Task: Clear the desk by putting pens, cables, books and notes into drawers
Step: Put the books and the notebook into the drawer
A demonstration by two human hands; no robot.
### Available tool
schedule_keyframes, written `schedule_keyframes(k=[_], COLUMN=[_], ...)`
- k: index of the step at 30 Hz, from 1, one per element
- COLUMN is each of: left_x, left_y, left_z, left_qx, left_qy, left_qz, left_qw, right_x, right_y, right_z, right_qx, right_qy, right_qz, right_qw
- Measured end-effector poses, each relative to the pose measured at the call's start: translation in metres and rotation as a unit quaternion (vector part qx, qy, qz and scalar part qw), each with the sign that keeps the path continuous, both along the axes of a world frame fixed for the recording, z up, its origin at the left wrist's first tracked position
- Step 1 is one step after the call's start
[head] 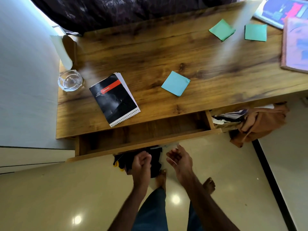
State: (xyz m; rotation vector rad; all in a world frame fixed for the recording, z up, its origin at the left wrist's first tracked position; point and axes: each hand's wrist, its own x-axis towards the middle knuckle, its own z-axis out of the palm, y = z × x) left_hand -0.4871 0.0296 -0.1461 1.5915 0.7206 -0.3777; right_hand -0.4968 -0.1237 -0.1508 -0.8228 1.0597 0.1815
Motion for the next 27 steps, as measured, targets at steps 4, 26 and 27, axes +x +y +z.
schedule_keyframes(k=[4,26,27], left_x=[-0.001,-0.034,-0.045], left_y=[-0.007,-0.006,-0.006], left_z=[0.02,0.025,0.027], left_qx=[0.246,0.48,0.481], left_qy=[-0.262,-0.15,-0.143], left_qz=[-0.208,-0.52,-0.524], left_qw=[0.909,0.691,0.689], right_x=[0.005,-0.031,-0.042], right_y=[0.005,-0.031,-0.031], right_z=[0.032,0.039,0.042], right_qx=[-0.413,-0.56,-0.56], right_qy=[-0.195,-0.086,-0.088], right_qz=[0.201,0.624,0.624], right_qw=[0.866,0.538,0.538])
